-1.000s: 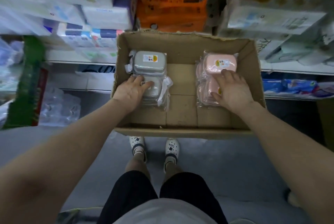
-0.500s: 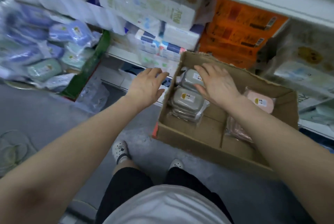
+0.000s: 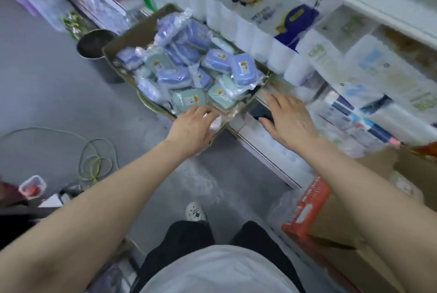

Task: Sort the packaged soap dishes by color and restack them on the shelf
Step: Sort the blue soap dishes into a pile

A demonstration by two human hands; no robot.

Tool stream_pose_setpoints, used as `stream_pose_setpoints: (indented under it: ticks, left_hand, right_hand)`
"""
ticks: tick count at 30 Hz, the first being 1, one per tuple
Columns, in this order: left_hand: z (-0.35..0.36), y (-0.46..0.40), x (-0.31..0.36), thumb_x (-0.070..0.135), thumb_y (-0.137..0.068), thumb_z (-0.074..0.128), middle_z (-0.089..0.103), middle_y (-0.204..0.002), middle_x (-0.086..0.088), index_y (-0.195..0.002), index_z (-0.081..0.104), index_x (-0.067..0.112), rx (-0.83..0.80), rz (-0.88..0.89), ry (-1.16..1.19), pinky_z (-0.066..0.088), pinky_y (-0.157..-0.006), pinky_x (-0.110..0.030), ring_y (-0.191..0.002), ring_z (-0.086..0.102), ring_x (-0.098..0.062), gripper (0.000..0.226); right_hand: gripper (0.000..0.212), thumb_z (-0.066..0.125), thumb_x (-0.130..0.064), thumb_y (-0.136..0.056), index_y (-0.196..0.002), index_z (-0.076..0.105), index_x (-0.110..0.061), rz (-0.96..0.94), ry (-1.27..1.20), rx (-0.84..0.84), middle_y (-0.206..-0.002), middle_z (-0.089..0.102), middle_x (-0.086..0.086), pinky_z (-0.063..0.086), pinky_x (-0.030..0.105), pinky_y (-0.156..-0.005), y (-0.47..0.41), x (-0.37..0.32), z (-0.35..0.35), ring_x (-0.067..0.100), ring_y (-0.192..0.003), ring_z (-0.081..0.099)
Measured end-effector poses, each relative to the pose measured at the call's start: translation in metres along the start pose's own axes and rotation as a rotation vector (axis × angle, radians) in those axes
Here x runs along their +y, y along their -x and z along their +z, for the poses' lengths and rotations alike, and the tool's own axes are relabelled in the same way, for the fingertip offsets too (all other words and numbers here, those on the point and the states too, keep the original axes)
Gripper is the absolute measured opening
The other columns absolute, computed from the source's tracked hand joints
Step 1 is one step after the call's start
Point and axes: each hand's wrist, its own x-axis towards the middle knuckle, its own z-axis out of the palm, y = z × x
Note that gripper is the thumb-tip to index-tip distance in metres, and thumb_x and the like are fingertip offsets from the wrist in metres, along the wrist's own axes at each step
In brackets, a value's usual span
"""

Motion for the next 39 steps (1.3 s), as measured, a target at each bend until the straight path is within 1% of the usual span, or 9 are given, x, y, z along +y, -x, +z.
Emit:
stream_pose_setpoints:
  ticks: [4, 11, 17, 20, 24, 27, 30, 34, 39]
  left_hand:
    - [-0.011, 0.0, -0.076, 0.028, -0.083, 0.069, 0.058, -0.124, -0.008, -0.127, 0.06, 0.016, -0.071, -0.075, 0.0, 0.049, -0.09, -0.043, -0.112, 0.055, -0.034, 0.046]
    - [-0.005, -0.027, -0.163, 0.023, -0.082, 0.07, 0.058, -0.123, -0.009, -0.127, 0.06, 0.014, -0.105, -0.109, 0.028, 0.047, -0.092, -0.042, -0.112, 0.055, -0.034, 0.047]
    - [-0.006, -0.08, -0.228, 0.029, -0.085, 0.068, 0.052, -0.133, -0.006, -0.135, 0.052, 0.02, -0.156, -0.104, 0.013, 0.045, -0.097, -0.041, -0.119, 0.05, -0.031, 0.054]
    - [-0.015, -0.114, -0.263, 0.029, -0.085, 0.068, 0.051, -0.135, -0.006, -0.138, 0.05, 0.02, -0.152, -0.119, 0.025, 0.043, -0.099, -0.039, -0.121, 0.05, -0.029, 0.056]
    - [-0.025, -0.16, -0.309, 0.029, -0.084, 0.07, 0.052, -0.133, -0.006, -0.136, 0.051, 0.02, -0.119, -0.137, 0.028, 0.047, -0.091, -0.042, -0.117, 0.052, -0.032, 0.057]
    - [-0.026, -0.187, -0.341, 0.032, -0.085, 0.067, 0.049, -0.136, -0.005, -0.14, 0.046, 0.021, -0.16, -0.17, 0.046, 0.047, -0.087, -0.042, -0.119, 0.049, -0.032, 0.059]
    - [-0.02, -0.213, -0.376, 0.029, -0.084, 0.07, 0.051, -0.131, -0.011, -0.138, 0.048, 0.016, -0.189, -0.116, 0.057, 0.048, -0.09, -0.047, -0.114, 0.052, -0.035, 0.059]
    - [-0.012, -0.259, -0.43, 0.021, -0.085, 0.067, 0.049, -0.134, -0.016, -0.139, 0.046, 0.009, -0.221, -0.039, 0.083, 0.043, -0.1, -0.046, -0.119, 0.048, -0.038, 0.059]
    - [-0.007, -0.336, -0.484, 0.017, -0.088, 0.059, 0.04, -0.143, -0.017, -0.145, 0.037, 0.007, -0.239, 0.086, 0.131, 0.036, -0.102, -0.044, -0.128, 0.041, -0.036, 0.062]
  right_hand:
    - [0.06, 0.057, -0.039, -0.088, -0.137, 0.048, -0.005, 0.067, -0.071, -0.053, -0.119, 0.058, 0.016, 0.047, 0.048, -0.09, -0.055, -0.046, 0.025, 0.038, -0.108, 0.054]
    - [0.062, 0.062, -0.036, -0.086, -0.136, 0.048, -0.003, 0.053, -0.077, -0.158, -0.117, 0.057, 0.017, 0.048, 0.046, -0.082, -0.125, -0.079, 0.063, 0.039, -0.1, 0.057]
    - [0.064, 0.06, -0.037, -0.09, -0.144, 0.04, -0.007, 0.065, -0.139, -0.195, -0.132, 0.052, 0.015, 0.045, 0.045, -0.092, -0.209, -0.091, 0.092, 0.036, -0.114, 0.053]
    - [0.064, 0.06, -0.034, -0.091, -0.144, 0.039, -0.007, 0.103, -0.22, -0.179, -0.135, 0.05, 0.018, 0.045, 0.047, -0.092, -0.268, -0.093, 0.099, 0.039, -0.116, 0.052]
    - [0.062, 0.057, -0.033, -0.093, -0.146, 0.038, -0.008, 0.071, -0.224, -0.102, -0.141, 0.045, 0.021, 0.046, 0.049, -0.097, -0.356, -0.094, 0.102, 0.042, -0.121, 0.05]
    - [0.057, 0.047, -0.039, -0.096, -0.145, 0.04, -0.011, 0.055, -0.197, -0.039, -0.142, 0.046, 0.019, 0.044, 0.049, -0.099, -0.414, -0.1, 0.103, 0.041, -0.122, 0.048]
    - [0.074, 0.043, -0.061, -0.088, -0.143, 0.045, -0.012, -0.021, -0.169, -0.108, -0.14, 0.048, 0.017, 0.042, 0.05, -0.101, -0.464, -0.107, 0.116, 0.04, -0.124, 0.048]
    - [0.091, 0.055, -0.077, -0.07, -0.139, 0.05, -0.017, -0.038, -0.151, -0.271, -0.135, 0.051, 0.013, 0.043, 0.049, -0.098, -0.49, -0.111, 0.149, 0.037, -0.123, 0.05]
    - [0.083, 0.073, -0.053, -0.063, -0.136, 0.048, -0.023, 0.169, -0.174, -0.258, -0.119, 0.049, 0.016, 0.044, 0.045, -0.084, -0.468, -0.136, 0.16, 0.036, -0.099, 0.053]
